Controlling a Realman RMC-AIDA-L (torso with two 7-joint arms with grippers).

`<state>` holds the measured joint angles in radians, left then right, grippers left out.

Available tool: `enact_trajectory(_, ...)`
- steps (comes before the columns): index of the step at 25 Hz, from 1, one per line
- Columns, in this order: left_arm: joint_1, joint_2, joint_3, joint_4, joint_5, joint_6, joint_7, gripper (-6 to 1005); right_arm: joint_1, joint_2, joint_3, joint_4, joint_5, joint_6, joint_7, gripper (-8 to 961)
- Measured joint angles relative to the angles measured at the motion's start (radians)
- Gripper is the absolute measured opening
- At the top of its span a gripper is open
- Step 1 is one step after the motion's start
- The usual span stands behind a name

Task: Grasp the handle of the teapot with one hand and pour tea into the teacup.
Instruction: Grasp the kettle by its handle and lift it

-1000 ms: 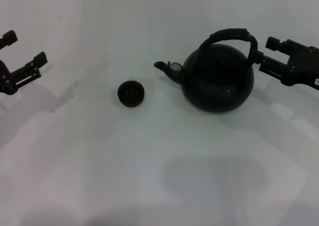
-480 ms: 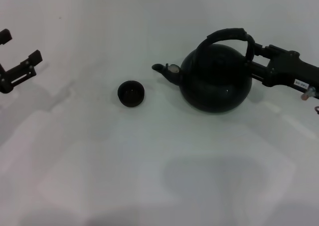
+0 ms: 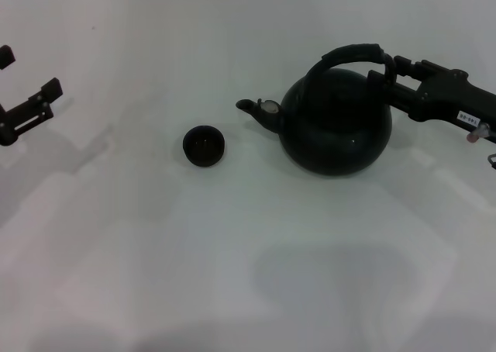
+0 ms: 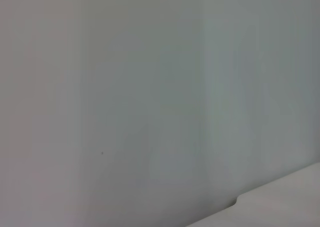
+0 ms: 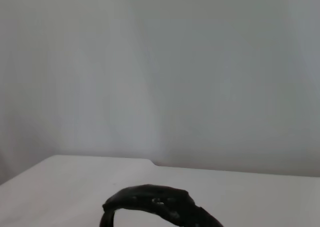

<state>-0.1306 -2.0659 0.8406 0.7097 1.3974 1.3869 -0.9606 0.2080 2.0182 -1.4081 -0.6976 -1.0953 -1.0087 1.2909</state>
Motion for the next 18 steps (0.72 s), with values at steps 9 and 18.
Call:
enact_trajectory(9,-0.001,0.0,-0.017,0.004,0.003,-0.002,0.004,861,-0.013,0.0,0.002,0.0,0.035,0.018,0.001,629)
enact_trajectory(18,-0.004,0.0,-0.026,0.001,0.001,-0.002,0.022,862,-0.021,-0.002,-0.001,-0.004,0.053,0.026,-0.005,532)
